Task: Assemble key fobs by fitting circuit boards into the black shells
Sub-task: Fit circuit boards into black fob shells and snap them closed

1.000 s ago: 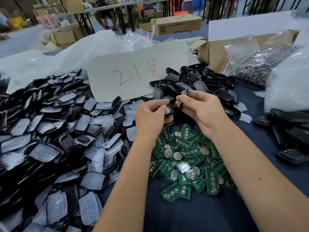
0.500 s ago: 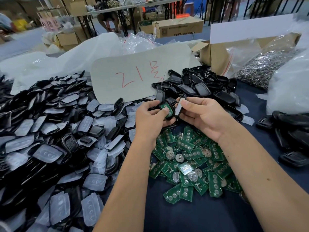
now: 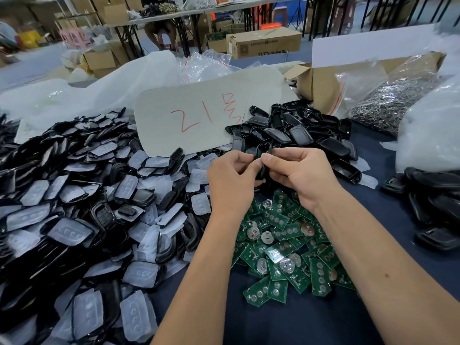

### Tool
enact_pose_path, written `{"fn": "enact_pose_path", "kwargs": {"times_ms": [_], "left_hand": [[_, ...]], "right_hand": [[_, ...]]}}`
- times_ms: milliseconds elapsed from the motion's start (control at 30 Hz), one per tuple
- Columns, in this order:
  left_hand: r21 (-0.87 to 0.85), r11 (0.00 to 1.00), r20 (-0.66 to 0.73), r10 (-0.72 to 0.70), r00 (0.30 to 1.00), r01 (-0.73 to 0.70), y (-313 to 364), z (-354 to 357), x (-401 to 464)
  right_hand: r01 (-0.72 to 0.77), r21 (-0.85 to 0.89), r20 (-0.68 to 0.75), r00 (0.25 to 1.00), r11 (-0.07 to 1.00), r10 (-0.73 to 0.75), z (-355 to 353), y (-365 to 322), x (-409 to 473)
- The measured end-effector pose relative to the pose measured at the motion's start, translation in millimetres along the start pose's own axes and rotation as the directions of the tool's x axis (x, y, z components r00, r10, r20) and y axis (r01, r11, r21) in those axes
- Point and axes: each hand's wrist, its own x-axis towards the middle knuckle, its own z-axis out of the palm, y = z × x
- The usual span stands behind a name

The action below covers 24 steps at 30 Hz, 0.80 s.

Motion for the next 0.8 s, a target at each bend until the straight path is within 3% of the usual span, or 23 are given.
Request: {"fn": "enact_pose_path", "kwargs": {"times_ms": [267,467,633,800], "left_hand": [[0.125,0.974,0.134,0.170,0.976,-0.187,2.5,0.5,-4.6],[0.186,0.972,0.076,0.129,0.989,-0.141,1.3,-1.7,-2.2],[0.174,0.983,0.090,0.051,0.995,-0.066,-0.2,-10.3,4.0],[0.218,0.970,0.139,0.080,0.987,-0.109,0.4,-16.1,5.5]], "right_hand": [[0.066,-0.060,-0.049,0.996,0.996,-0.069,-4.7,2.9,2.4],[0.116,-0.236,-0.039,0.991,0.965,-0.129,-7.6,3.9,3.5],[0.199,-0.261,0.187,0.970,0.945,-0.153,-24.1,-7.6,6.8],[0.328,-0.255,0.385,0.897,0.910,-0.216,-29.1,-7.4,6.2]]}}
